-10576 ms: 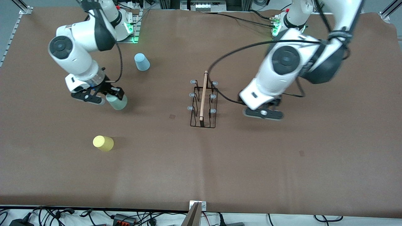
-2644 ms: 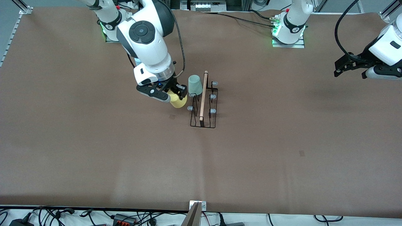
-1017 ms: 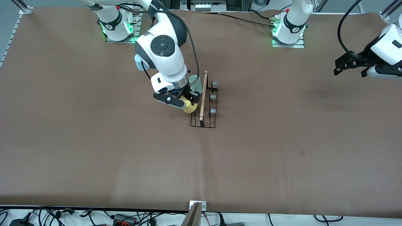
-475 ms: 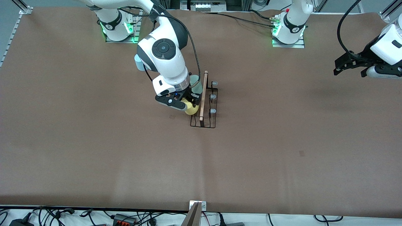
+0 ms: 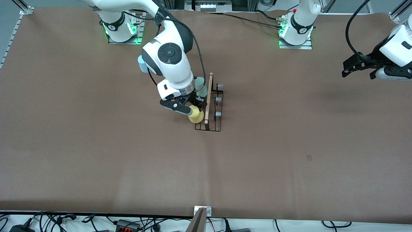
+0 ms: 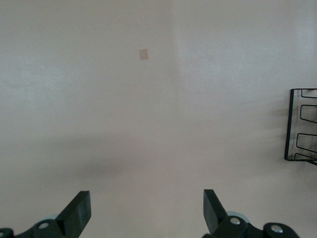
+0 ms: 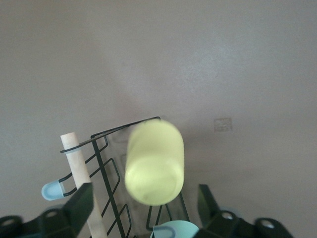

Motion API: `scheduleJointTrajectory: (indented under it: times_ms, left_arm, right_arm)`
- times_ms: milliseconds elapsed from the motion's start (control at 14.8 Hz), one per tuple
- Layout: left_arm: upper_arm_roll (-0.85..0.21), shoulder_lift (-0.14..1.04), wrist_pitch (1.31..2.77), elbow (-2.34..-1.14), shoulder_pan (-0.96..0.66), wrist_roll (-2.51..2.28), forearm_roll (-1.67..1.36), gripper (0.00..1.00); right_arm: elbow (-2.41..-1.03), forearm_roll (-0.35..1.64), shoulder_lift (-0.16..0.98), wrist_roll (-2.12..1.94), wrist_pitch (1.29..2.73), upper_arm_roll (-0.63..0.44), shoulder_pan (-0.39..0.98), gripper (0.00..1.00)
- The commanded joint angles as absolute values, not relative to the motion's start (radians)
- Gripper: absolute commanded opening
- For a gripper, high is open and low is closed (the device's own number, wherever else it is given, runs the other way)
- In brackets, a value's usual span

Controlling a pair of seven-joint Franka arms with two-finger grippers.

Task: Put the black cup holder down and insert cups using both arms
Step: 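Carry the yellow cup to the rack and hang it on a peg, then open the right gripper and withdraw from the yellow cup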

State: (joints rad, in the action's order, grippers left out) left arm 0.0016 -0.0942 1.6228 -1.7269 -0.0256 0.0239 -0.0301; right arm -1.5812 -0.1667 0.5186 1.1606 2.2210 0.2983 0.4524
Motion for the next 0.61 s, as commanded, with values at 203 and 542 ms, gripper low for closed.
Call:
scheduleJointTrajectory:
  times_ms: [203,542]
  left_arm:
    - [0.003,-0.075,1.595,-1.689,-0.021,0.029,-0.054,1.00]
    - [0.003,-0.075,1.595,-1.689,-0.021,0.029,-0.054,1.00]
  right_arm:
    - [-1.578,-0.170,0.436,1.117,2.192,0.301,0.381,1.00]
    - [-1.631,-0.164,0.246,0.898,2.014,0.301,0.226,1.00]
